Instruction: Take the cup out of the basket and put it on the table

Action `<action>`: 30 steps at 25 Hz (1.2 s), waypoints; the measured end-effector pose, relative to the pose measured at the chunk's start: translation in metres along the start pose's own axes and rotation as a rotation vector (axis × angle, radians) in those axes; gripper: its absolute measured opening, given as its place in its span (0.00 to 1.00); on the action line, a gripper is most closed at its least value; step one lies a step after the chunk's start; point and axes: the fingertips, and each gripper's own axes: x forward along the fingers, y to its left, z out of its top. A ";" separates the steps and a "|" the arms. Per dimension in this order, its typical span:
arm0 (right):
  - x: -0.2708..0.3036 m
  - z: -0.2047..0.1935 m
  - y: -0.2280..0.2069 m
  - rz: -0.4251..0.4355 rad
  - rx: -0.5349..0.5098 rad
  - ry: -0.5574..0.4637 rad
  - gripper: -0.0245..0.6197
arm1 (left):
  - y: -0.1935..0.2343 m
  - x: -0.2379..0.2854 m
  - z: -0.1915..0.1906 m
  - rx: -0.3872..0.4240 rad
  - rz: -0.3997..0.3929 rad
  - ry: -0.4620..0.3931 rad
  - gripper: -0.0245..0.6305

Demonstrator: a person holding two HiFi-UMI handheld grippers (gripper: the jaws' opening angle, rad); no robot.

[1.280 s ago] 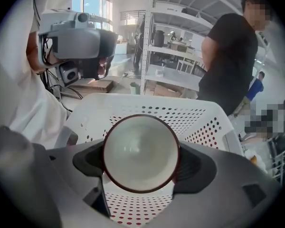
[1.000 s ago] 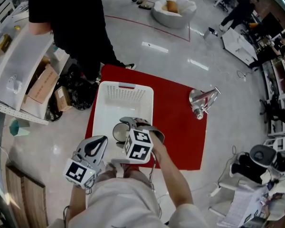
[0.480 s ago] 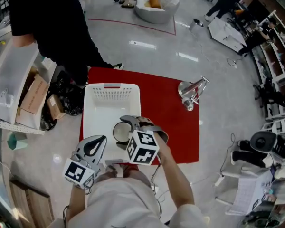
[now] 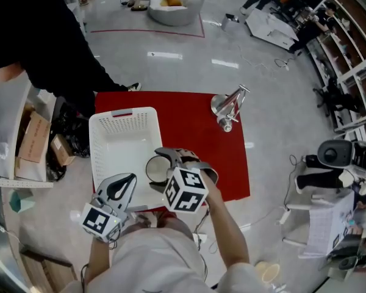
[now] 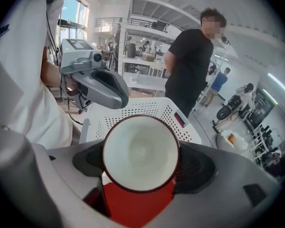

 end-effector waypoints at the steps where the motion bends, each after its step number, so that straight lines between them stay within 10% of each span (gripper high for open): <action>1: -0.004 -0.004 -0.002 -0.008 0.009 0.002 0.68 | -0.003 0.004 0.001 0.001 -0.011 0.002 0.05; 30: -0.050 -0.141 -0.019 -0.147 0.280 0.118 0.68 | -0.070 0.105 0.000 0.052 -0.271 0.064 0.05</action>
